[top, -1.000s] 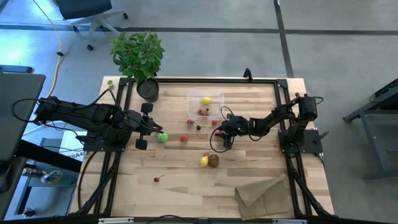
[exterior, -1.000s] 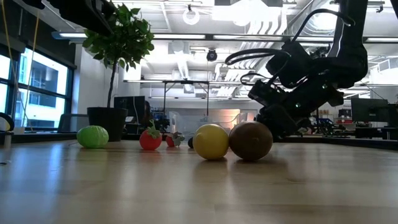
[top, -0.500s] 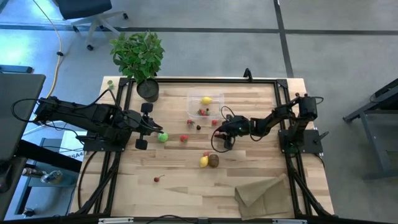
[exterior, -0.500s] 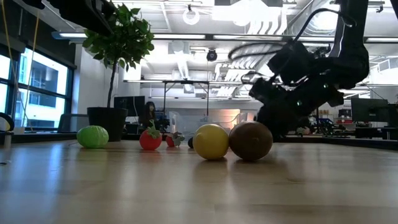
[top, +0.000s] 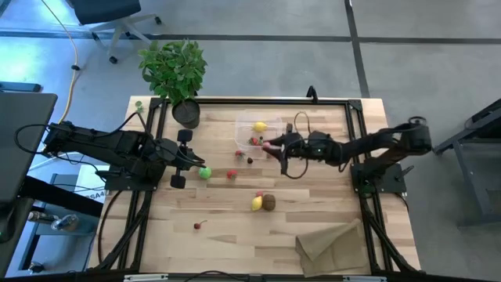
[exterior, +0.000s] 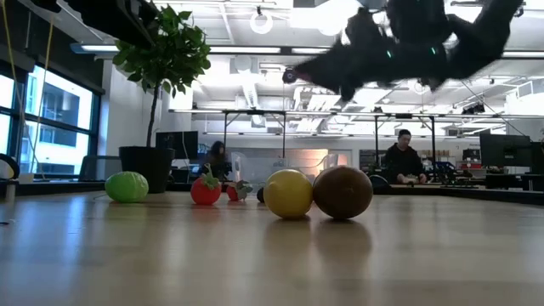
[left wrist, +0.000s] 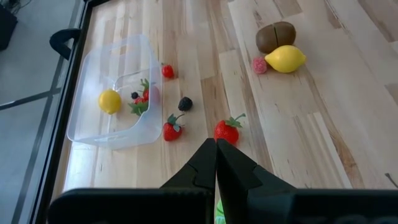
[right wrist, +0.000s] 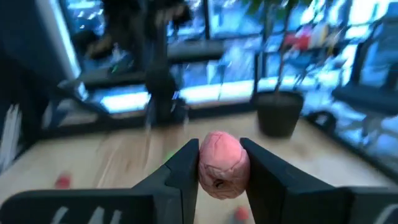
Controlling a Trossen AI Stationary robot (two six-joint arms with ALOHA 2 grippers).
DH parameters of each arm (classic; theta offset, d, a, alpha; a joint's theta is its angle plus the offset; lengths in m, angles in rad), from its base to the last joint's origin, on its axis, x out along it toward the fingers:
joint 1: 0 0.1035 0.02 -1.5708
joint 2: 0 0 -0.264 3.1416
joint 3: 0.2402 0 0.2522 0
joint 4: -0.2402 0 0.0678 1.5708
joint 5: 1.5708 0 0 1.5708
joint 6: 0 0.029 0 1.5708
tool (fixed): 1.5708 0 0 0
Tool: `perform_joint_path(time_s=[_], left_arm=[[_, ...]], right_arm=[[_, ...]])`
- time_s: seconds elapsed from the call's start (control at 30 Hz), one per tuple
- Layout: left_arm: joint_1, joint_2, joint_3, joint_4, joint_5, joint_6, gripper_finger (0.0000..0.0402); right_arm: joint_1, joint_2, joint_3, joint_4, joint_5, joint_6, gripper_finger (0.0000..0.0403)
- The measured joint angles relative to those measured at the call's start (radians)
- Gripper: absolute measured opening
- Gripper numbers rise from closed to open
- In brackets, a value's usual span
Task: Pick and placing Produce into tupperware
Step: Put the top peach into transparent bin
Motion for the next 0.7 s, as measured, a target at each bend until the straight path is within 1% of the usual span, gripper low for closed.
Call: perform_joint_path(time_s=[0.07,0.13,0.23,0.33,0.4,0.5,0.6,0.7], left_arm=[[0.0,0.0,0.0,0.0,0.0,0.0,0.0003],[0.0,0.0,0.0,0.0,0.0,0.0,0.0003],[0.0,0.0,0.0,0.0,0.0,0.0,0.0003],[0.0,0.0,0.0,0.0,0.0,0.0,0.0003],[0.0,0.0,0.0,0.0,0.0,0.0,0.0003],[0.0,0.0,0.0,0.0,0.0,0.0,0.0003],[0.0,0.0,0.0,0.0,0.0,0.0,0.0003],[0.0,0.0,0.0,0.0,0.0,0.0,0.0003]], right_arm=[[-0.003,-0.033,0.056,-0.105,0.043,-0.034,0.0099],[-0.012,-0.052,0.137,-0.245,0.066,-0.068,0.0099],[-0.039,-0.057,0.288,-0.523,0.076,-0.08,0.0099],[-0.073,-0.026,0.465,-0.832,0.093,-0.077,0.0099],[-0.096,0.017,0.583,-1.023,0.107,-0.055,0.0099],[-0.131,0.101,0.727,-1.247,0.11,-0.051,0.0099],[-0.163,0.203,0.829,-1.408,0.092,-0.021,0.0099],[-0.197,0.305,0.889,-1.533,0.046,0.051,0.0099]])
